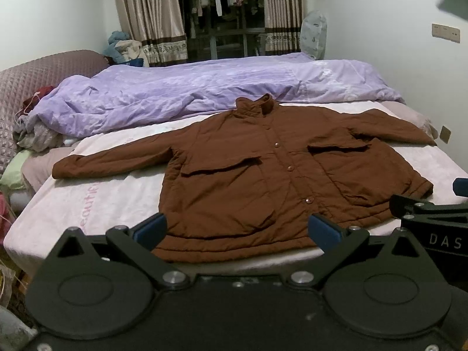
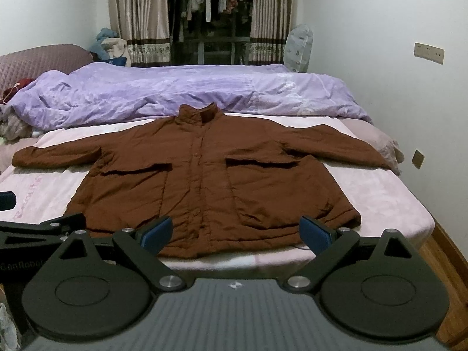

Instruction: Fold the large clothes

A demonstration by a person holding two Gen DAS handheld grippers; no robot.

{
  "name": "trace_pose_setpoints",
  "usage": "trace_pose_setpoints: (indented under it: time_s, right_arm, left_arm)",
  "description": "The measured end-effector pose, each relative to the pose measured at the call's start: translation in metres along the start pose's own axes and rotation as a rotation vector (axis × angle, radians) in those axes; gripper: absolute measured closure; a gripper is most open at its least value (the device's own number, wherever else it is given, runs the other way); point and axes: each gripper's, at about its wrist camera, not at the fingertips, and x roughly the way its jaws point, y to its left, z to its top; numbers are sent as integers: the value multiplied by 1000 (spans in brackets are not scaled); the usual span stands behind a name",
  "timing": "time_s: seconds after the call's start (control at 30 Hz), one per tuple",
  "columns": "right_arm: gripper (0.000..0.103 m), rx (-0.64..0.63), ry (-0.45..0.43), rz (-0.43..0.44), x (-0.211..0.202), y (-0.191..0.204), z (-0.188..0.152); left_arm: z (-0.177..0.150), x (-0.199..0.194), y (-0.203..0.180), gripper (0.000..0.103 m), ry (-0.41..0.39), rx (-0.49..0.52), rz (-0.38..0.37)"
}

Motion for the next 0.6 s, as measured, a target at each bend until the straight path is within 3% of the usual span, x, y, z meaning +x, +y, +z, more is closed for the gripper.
trace_pose_setpoints:
  time_s: [0.6]
  right_arm:
    - [0, 4, 2, 0, 1, 1, -2]
  left_arm:
    - [-1, 3, -1, 0, 5, 3, -1]
